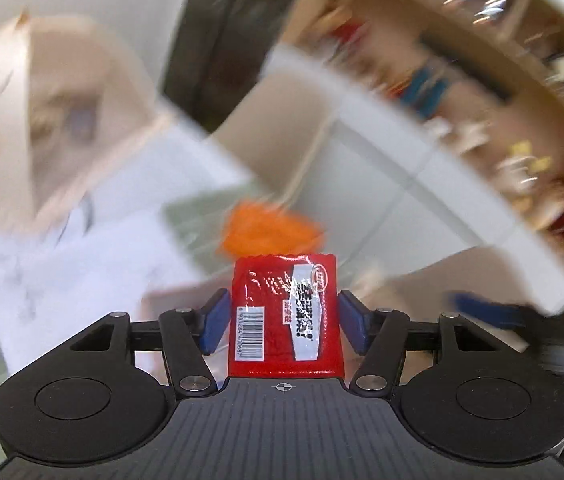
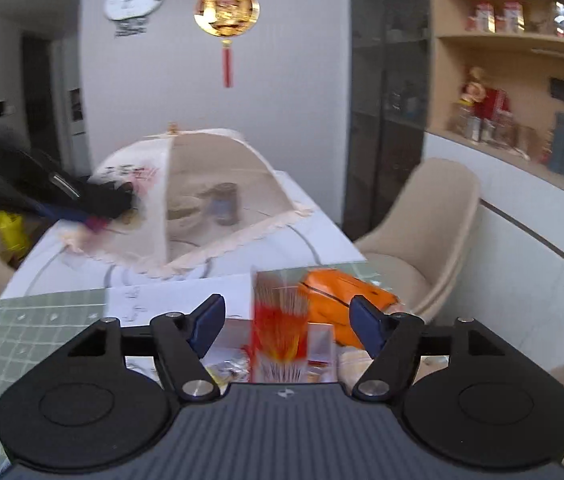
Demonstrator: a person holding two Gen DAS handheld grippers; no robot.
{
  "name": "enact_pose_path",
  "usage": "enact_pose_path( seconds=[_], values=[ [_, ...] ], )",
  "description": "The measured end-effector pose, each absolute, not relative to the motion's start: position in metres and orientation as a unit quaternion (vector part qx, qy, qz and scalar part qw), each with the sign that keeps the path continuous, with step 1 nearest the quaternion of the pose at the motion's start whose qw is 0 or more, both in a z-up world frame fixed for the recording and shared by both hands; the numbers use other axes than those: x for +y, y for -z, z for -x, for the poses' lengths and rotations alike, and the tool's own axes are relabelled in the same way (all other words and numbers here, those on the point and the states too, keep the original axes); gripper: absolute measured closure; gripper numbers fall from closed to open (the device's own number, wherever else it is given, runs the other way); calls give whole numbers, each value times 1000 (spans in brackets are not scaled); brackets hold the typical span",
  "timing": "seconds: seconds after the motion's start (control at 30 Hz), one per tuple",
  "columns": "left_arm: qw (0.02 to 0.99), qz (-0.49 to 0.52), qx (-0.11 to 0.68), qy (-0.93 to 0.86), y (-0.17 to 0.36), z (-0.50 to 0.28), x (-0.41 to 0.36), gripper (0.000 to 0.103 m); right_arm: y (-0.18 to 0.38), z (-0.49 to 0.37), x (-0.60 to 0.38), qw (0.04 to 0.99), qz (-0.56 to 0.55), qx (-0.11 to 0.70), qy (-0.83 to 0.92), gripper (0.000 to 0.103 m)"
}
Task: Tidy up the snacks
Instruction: 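Carry both red packets over the pink box and open both grippers, then grasp the red roast-duck pouch with the right gripper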
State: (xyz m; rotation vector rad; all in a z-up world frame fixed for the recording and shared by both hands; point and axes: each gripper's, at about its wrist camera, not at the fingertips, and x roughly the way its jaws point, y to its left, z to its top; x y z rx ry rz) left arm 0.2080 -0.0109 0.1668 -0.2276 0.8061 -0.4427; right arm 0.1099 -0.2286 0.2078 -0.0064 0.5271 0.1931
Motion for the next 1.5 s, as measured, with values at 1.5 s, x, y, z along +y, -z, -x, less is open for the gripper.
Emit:
enact_pose_path(
  seconds=[1.5],
  values=[
    [884, 30, 467, 2, -31, 43, 106, 44, -58, -40, -58, 868, 66, 386, -305, 33]
  ],
)
